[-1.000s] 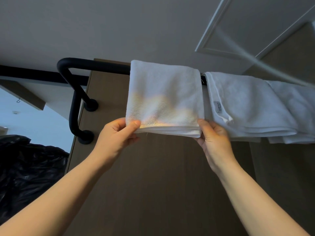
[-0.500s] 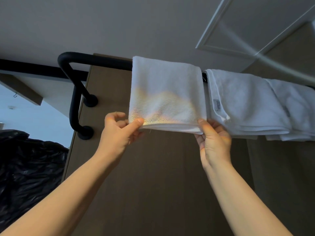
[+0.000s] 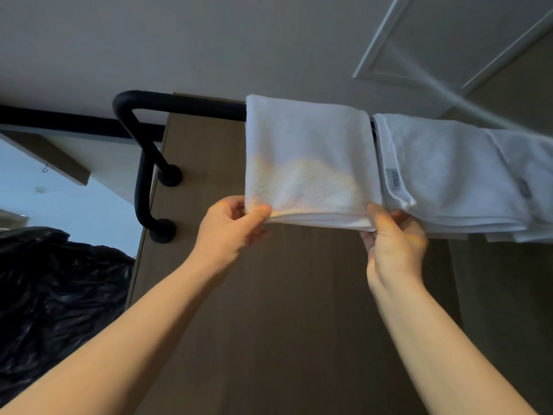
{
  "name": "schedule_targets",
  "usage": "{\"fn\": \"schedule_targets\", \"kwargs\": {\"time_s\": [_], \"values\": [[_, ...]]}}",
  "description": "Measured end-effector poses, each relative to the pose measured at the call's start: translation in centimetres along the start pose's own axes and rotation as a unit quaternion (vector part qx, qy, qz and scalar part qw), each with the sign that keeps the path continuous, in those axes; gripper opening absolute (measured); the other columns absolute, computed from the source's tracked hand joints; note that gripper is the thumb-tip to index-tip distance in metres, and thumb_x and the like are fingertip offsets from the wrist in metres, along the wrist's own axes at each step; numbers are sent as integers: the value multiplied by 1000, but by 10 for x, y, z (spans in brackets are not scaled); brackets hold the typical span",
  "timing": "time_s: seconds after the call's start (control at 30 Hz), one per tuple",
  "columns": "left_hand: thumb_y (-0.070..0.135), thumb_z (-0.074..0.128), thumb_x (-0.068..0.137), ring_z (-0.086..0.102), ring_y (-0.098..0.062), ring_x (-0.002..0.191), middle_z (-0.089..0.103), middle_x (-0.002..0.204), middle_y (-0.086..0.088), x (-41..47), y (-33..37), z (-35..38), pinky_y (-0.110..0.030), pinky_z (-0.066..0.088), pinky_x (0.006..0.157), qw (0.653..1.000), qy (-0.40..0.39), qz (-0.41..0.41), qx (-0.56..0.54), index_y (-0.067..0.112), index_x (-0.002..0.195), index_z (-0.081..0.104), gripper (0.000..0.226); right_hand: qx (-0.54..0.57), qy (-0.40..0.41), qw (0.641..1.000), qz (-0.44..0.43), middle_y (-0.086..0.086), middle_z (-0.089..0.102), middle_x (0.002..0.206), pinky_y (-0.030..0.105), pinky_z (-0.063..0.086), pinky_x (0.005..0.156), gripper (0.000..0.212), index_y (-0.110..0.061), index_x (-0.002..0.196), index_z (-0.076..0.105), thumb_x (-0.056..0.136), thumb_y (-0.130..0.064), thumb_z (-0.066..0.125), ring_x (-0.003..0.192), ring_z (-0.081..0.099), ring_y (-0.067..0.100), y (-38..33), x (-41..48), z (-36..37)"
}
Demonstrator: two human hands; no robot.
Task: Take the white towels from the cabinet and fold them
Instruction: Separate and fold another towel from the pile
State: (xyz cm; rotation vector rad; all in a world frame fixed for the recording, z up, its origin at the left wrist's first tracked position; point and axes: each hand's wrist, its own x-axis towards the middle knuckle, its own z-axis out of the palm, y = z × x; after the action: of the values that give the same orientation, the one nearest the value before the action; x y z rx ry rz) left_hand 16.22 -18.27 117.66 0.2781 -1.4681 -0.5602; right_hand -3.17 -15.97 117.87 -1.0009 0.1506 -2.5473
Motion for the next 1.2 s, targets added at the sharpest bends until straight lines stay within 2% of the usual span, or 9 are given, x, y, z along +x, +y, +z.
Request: {"fn": "schedule_targets", "kwargs": {"time_s": [0.1, 0.27, 0.4, 0.47, 0.57, 0.77, 0.83, 1.0, 1.2], "values": [[10, 65, 90, 59, -4, 55, 62, 69, 3, 4, -3, 9, -25, 55, 66, 1000, 2, -9, 12, -5, 111, 62, 26, 15, 39, 999, -20, -9, 57, 63, 33, 54, 77, 39, -19, 69, 41, 86, 7, 65, 69, 60, 11, -4, 5, 4], [14, 65, 90, 66, -10, 70, 69, 88, -4, 1, -5, 6, -28, 58, 71, 1000, 12, -9, 21, 0, 112, 64, 26, 11, 1, 1000, 27, -1, 62, 82, 28, 58, 78, 27, -18, 76, 50, 89, 0, 66, 79, 66, 12, 0, 1, -6], [22, 68, 89, 65, -9, 63, 66, 77, -1, -1, -2, -1, -37, 60, 77, 998, 16, 2, 68, 7, 108, 66, 25, -136, -71, 988, 12, 1, 67, 88, 25, 59, 78, 6, -13, 91, 61, 90, -11, 67, 86, 68, 14, 6, -12, -37], [26, 69, 88, 68, -14, 68, 70, 86, -9, -3, -3, -5, -35, 59, 75, 994, 17, 2, 105, 10, 107, 67, 25, -348, -104, 930, -48, 1, 70, 85, 33, 58, 79, 8, -13, 89, 66, 86, -14, 73, 83, 68, 16, 9, -18, -61], [27, 70, 87, 71, -20, 77, 71, 94, -9, -9, -7, -14, -28, 60, 68, 986, 8, 12, 168, 13, 106, 67, 24, -598, -198, 772, -82, -8, 69, 80, 29, 48, 72, 10, -24, 82, 69, 81, -17, 76, 80, 64, 6, 3, -26, -81], [26, 71, 82, 66, -4, 80, 70, 88, 9, -33, -23, -34, -19, 53, 74, 919, -104, 25, 380, 20, 100, 69, 19, -733, -288, 615, -45, -12, 64, 87, 22, 46, 71, 10, -31, 89, 65, 83, -29, 72, 82, 59, 2, -13, -40, -82], [27, 71, 82, 63, 1, 80, 69, 86, 11, -44, -29, -39, -13, 48, 69, 894, -153, 29, 421, 20, 97, 70, 17, -754, -305, 582, -11, -12, 63, 93, 22, 47, 74, 13, -33, 93, 61, 84, -33, 71, 88, 60, 4, -14, -50, -84], [38, 70, 83, 63, -3, 85, 67, 92, 11, -80, -49, -43, -25, 53, 80, 841, -266, -15, 471, 22, 99, 67, 23, -767, -331, 548, 40, -13, 61, 91, 19, 47, 70, 11, -32, 92, 61, 86, -35, 70, 86, 60, 3, -10, -82, -104], [42, 66, 84, 61, -6, 88, 64, 93, 12, -149, -80, -41, -29, 51, 82, 783, -354, -89, 504, 24, 96, 63, 21, -769, -403, 489, 81, -15, 61, 85, 32, 53, 81, 9, -28, 91, 64, 84, -33, 69, 86, 60, 9, 2, -129, -138]]}}
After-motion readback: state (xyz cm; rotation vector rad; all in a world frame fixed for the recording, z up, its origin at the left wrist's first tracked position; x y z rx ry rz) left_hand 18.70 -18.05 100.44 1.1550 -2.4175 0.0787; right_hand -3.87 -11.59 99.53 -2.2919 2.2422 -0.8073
